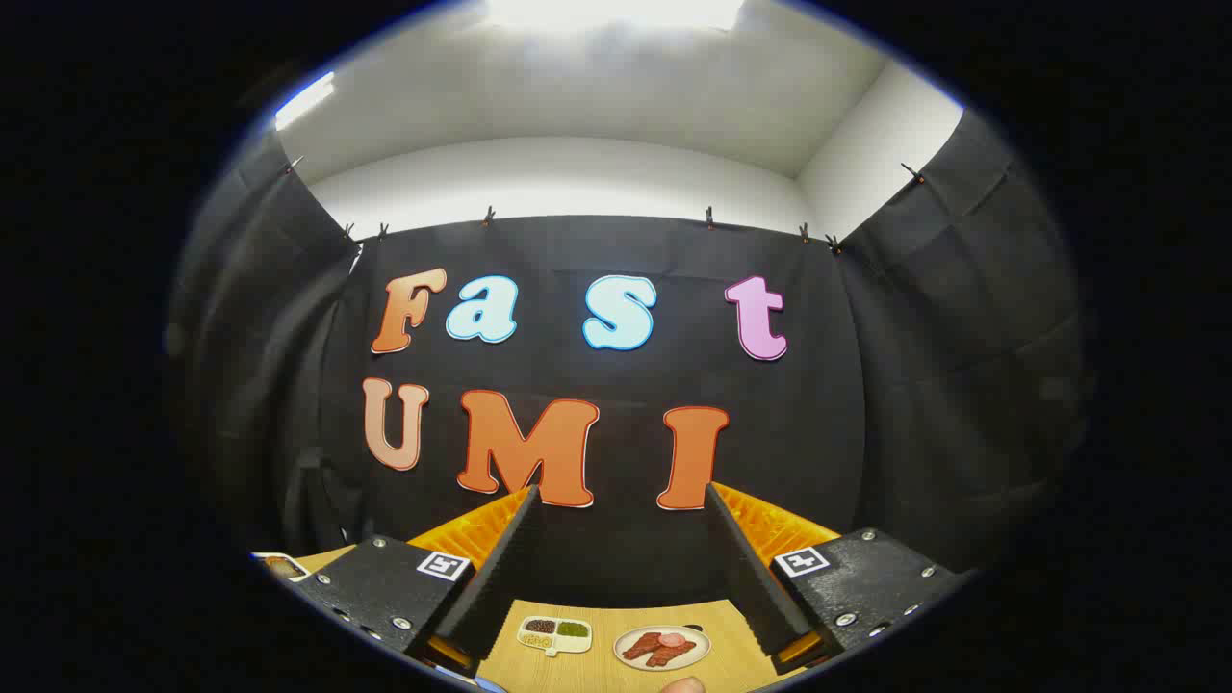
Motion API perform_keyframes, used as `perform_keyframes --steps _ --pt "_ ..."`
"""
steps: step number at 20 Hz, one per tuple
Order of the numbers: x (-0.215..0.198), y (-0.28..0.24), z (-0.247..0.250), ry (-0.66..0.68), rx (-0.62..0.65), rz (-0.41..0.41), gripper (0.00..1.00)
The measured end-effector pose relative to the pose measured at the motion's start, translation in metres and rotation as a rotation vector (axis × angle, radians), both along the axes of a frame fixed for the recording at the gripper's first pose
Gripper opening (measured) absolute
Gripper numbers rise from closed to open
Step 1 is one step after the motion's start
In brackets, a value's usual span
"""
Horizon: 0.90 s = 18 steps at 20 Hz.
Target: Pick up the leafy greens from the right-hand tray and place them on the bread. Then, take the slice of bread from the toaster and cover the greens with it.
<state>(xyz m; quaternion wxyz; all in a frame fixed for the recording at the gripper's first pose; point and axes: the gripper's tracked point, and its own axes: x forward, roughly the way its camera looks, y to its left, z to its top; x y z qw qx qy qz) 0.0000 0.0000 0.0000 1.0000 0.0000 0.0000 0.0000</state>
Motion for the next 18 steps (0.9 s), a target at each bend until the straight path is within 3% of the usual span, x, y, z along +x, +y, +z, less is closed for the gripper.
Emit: perform_keyframes --steps 18 --pt "-0.016 0.009 -0.007 0.023 0.009 0.013 0.99"
